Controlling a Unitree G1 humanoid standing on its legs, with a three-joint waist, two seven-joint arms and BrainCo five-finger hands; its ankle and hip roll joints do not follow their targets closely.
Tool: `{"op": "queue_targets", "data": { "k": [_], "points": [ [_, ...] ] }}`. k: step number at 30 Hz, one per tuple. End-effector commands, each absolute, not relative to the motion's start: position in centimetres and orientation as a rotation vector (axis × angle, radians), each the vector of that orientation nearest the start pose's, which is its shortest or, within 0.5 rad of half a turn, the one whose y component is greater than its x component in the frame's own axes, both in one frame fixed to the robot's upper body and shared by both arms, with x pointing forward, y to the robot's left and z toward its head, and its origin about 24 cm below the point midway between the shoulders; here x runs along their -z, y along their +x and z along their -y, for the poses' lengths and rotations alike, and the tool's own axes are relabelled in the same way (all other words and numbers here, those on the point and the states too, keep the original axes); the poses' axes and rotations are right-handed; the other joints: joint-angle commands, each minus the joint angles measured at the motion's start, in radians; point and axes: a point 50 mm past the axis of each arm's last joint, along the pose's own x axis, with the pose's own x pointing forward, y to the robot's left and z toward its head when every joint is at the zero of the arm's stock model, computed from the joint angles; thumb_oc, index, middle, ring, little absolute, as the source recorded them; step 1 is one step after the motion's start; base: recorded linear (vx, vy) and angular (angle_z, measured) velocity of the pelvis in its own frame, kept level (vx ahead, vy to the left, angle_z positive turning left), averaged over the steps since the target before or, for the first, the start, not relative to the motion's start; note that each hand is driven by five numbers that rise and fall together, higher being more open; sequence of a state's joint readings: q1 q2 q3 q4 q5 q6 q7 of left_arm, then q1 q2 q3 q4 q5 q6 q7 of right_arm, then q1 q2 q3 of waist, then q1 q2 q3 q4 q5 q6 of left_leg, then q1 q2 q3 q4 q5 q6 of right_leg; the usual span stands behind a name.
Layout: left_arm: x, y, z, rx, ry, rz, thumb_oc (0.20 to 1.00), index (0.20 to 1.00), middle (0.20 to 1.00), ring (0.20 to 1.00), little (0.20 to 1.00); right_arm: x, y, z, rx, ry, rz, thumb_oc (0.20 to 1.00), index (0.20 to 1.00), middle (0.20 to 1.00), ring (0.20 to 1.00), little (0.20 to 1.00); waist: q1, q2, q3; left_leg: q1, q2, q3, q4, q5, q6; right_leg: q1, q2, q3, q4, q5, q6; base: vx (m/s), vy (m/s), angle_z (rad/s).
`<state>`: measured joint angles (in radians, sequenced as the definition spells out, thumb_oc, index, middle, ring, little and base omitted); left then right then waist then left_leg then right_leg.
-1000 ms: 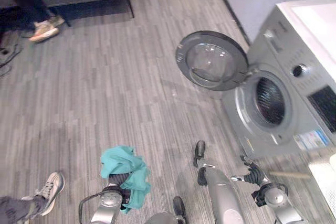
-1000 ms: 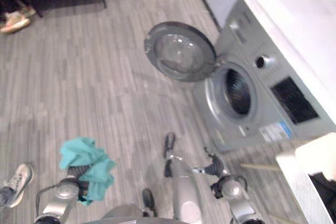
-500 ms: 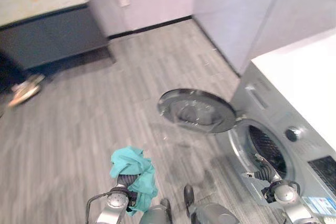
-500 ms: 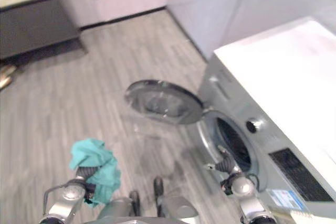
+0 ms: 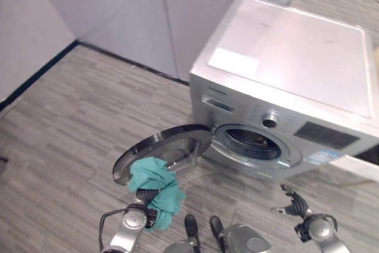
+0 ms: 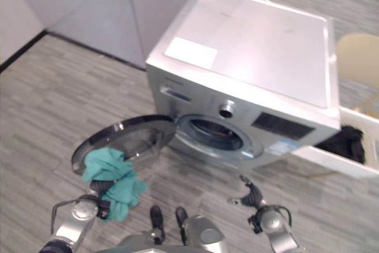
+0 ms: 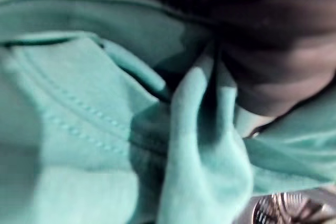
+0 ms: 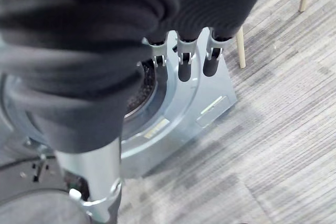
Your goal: Grab the laundry basket,head to the washer,open it,put in the laundry and shut it.
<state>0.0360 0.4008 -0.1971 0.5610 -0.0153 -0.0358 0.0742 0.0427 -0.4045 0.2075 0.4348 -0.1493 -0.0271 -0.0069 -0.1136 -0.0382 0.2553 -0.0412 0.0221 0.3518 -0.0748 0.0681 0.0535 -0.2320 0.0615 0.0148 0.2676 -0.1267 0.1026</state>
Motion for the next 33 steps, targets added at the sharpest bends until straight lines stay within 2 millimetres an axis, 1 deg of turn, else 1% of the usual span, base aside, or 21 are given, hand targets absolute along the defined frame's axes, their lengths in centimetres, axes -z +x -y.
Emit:
{"op": "queue_targets", "data": {
  "k": [1,2,5,6,7,8,10,11,13,14,15,18,19,21,22,23,24,25,29,31,33],
  "points": [
    [6.0,20.3,-24.1,-0.005,0.491,-0.483,0.2,0.2,0.2,0.2,0.2,5.4,20.6,22.2,-0.172,-0.605,-0.46,1.0,1.0,1.0,1.0,1.0,0.029,-0.011,-0.044,0.05,0.049,-0.007,0.09,-0.16,-0.081,0.058,-0.156,-0.301,-0.139,0.062,0.014,0.12,-0.172,-1.32],
    [5.9,19.9,-24.2,-0.011,0.478,-0.479,0.2,0.2,0.2,0.2,0.2,5.4,20.7,22.0,-0.187,-0.618,-0.457,1.0,1.0,1.0,1.0,1.0,0.042,-0.016,-0.055,0.072,0.063,0.054,0.093,-0.165,-0.089,0.091,-0.193,-0.402,-0.17,0.07,0.015,0.11,-0.124,-1.3],
    [6.0,19.7,-24.2,-0.013,0.48,-0.486,0.2,0.2,0.2,0.2,0.2,5.5,20.6,22.2,-0.183,-0.626,-0.468,1.0,1.0,1.0,1.0,1.0,0.042,-0.022,-0.059,0.073,0.068,0.089,0.145,-0.189,-0.091,0.097,-0.2,-0.395,-0.185,0.074,0.021,0.11,-0.138,-1.29],
    [6.1,19.8,-23.9,-0.017,0.455,-0.481,0.2,0.2,0.2,0.2,0.2,5.3,20.5,22.6,-0.18,-0.64,-0.468,1.0,1.0,1.0,1.0,1.0,0.039,-0.022,-0.049,0.051,0.091,0.111,0.244,-0.221,-0.095,0.099,-0.2,-0.368,-0.181,0.068,0.015,0.1,-0.151,-0.49],
    [5.9,20.3,-23.4,-0.023,0.428,-0.462,0.2,0.2,0.2,0.2,0.2,4.9,20.7,23.1,-0.175,-0.665,-0.458,1.0,1.0,1.0,1.0,1.0,0.037,-0.017,-0.026,0.026,0.122,0.104,0.341,-0.23,-0.101,0.1,-0.196,-0.349,-0.167,0.054,0.002,0.1,-0.157,-0.06],
    [5.9,20.3,-23.4,-0.023,0.426,-0.46,0.2,0.2,0.2,0.2,0.2,4.8,20.8,23.2,-0.174,-0.667,-0.457,1.0,1.0,1.0,1.0,1.0,0.038,-0.014,-0.024,0.02,0.128,0.103,0.354,-0.236,-0.104,0.099,-0.193,-0.349,-0.165,0.052,0.0,0.02,-0.105,-0.37],
    [5.6,21.0,-22.7,-0.027,0.403,-0.436,0.2,0.2,0.2,0.2,0.2,4.2,21.4,23.7,-0.159,-0.694,-0.44,1.0,1.0,1.0,1.0,1.0,0.043,-0.006,0.006,-0.02,0.156,0.055,0.437,-0.2,-0.127,0.099,-0.175,-0.332,-0.155,0.034,-0.018,-0.01,-0.069,-0.62],
    [5.5,21.3,-22.5,-0.026,0.395,-0.427,0.2,0.2,0.2,0.2,0.2,4.1,21.5,23.8,-0.153,-0.693,-0.433,1.0,1.0,1.0,1.0,1.0,0.048,-0.004,0.015,-0.04,0.152,0.018,0.444,-0.191,-0.13,0.098,-0.169,-0.323,-0.156,0.029,-0.022,0.0,-0.05,-0.41],
    [4.8,22.2,-22.0,-0.024,0.393,-0.389,0.2,0.2,0.2,0.2,0.2,3.5,22.0,23.8,-0.144,-0.691,-0.403,1.0,1.0,1.0,1.0,1.0,0.062,-0.011,0.033,-0.117,0.107,-0.082,0.427,-0.218,-0.121,0.087,-0.16,-0.295,-0.152,0.02,-0.019,-0.03,-0.043,-0.3],
    [4.4,22.7,-21.8,-0.024,0.392,-0.368,0.2,0.2,0.2,0.2,0.2,3.2,22.3,23.6,-0.142,-0.687,-0.387,1.0,1.0,1.0,1.0,1.0,0.065,-0.025,0.048,-0.166,0.091,-0.108,0.404,-0.189,-0.114,0.066,-0.165,-0.288,-0.148,0.037,-0.025,-0.14,-0.043,-0.26],
    [3.4,24.0,-21.4,-0.032,0.402,-0.311,0.2,0.2,0.2,0.2,0.2,2.9,22.8,23.4,-0.126,-0.677,-0.36,1.0,1.0,1.0,1.0,1.0,0.074,-0.031,0.087,-0.238,0.084,-0.16,0.368,-0.147,-0.125,0.034,-0.154,-0.258,-0.12,0.031,-0.021,-0.15,-0.015,-0.23],
    [1.3,26.1,-21.2,-0.059,0.416,-0.215,0.2,0.2,0.2,0.2,0.2,1.9,23.8,23.1,-0.111,-0.68,-0.306,1.0,1.0,1.0,1.0,1.0,0.067,-0.032,0.138,-0.29,0.082,-0.183,0.35,-0.135,-0.114,-0.093,-0.142,-0.217,0.004,0.019,-0.026,-0.11,0.075,-0.41],
    [0.5,26.8,-21.0,-0.065,0.422,-0.177,0.2,0.2,0.2,0.2,0.2,1.6,24.1,22.9,-0.105,-0.684,-0.287,1.0,1.0,1.0,1.0,1.0,0.061,-0.031,0.151,-0.322,0.079,-0.186,0.388,-0.168,-0.113,-0.139,-0.148,-0.198,0.063,-0.01,-0.022,-0.06,0.142,-0.61],
    [-0.9,28.0,-20.7,-0.084,0.428,-0.12,0.2,0.2,0.2,0.2,0.2,0.8,24.8,22.7,-0.091,-0.675,-0.246,1.0,1.0,1.0,1.0,1.0,0.054,-0.034,0.16,-0.391,0.077,-0.164,0.455,-0.195,-0.091,-0.229,-0.157,-0.18,0.144,-0.033,-0.033,-0.06,0.134,-0.7],
    [-2.4,29.2,-20.4,-0.104,0.432,-0.058,0.2,0.2,0.2,0.2,0.2,-0.1,25.4,22.5,-0.073,-0.666,-0.2,1.0,1.0,1.0,1.0,1.0,0.047,-0.037,0.179,-0.445,0.083,-0.15,0.519,-0.217,-0.079,-0.284,-0.168,-0.179,0.202,-0.049,-0.038,-0.07,0.097,-0.34],
    [-2.8,29.6,-20.3,-0.106,0.432,-0.043,0.2,0.2,0.2,0.2,0.2,-0.6,25.7,22.2,-0.072,-0.659,-0.178,1.0,1.0,1.0,1.0,1.0,0.041,-0.037,0.179,-0.479,0.091,-0.14,0.563,-0.234,-0.073,-0.321,-0.172,-0.17,0.241,-0.06,-0.043,-0.11,0.078,0.06],
    [-4.5,30.9,-20.0,-0.134,0.435,0.021,0.2,0.2,0.2,0.2,0.2,-1.8,26.4,21.8,-0.068,-0.654,-0.117,1.0,1.0,1.0,1.0,1.0,0.028,-0.036,0.188,-0.55,0.104,-0.132,0.648,-0.265,-0.063,-0.397,-0.18,-0.156,0.308,-0.078,-0.053,-0.05,0.047,0.13],
    [-4.6,30.9,-20.0,-0.134,0.434,0.022,0.2,0.2,0.2,0.2,0.2,-1.8,26.5,21.8,-0.067,-0.654,-0.116,1.0,1.0,1.0,1.0,1.0,0.028,-0.035,0.185,-0.557,0.105,-0.133,0.654,-0.268,-0.063,-0.404,-0.18,-0.156,0.313,-0.08,-0.053,-0.08,0.048,-0.02],
    [-9.3,33.8,-19.5,-0.184,0.468,0.181,0.2,0.2,0.2,0.2,0.2,-5.0,28.1,20.4,-0.064,-0.637,0.035,1.0,1.0,1.0,1.0,1.0,-0.011,-0.032,0.207,-0.722,0.144,-0.113,0.859,-0.343,-0.048,-0.585,-0.181,-0.115,0.485,-0.134,-0.075,-0.06,0.045,-0.13],
    [-12.7,35.2,-19.9,-0.221,0.534,0.284,0.2,0.2,0.2,0.2,0.2,-6.9,28.6,20.0,-0.065,-0.627,0.123,1.0,1.0,1.0,1.0,1.0,-0.031,-0.025,0.209,-0.808,0.165,-0.099,0.949,-0.382,-0.04,-0.687,-0.177,-0.091,0.568,-0.163,-0.084,-0.04,0.053,-0.25],
    [-16.5,36.7,-21.1,-0.294,0.584,0.368,0.2,0.2,0.2,0.2,0.2,-7.8,28.7,19.4,-0.089,-0.611,0.176,1.0,1.0,1.0,1.0,1.0,-0.056,-0.019,0.209,-0.878,0.188,-0.096,1.019,-0.409,-0.027,-0.773,-0.166,-0.069,0.63,-0.18,-0.088,-0.02,0.063,-0.27]
  ]
}}
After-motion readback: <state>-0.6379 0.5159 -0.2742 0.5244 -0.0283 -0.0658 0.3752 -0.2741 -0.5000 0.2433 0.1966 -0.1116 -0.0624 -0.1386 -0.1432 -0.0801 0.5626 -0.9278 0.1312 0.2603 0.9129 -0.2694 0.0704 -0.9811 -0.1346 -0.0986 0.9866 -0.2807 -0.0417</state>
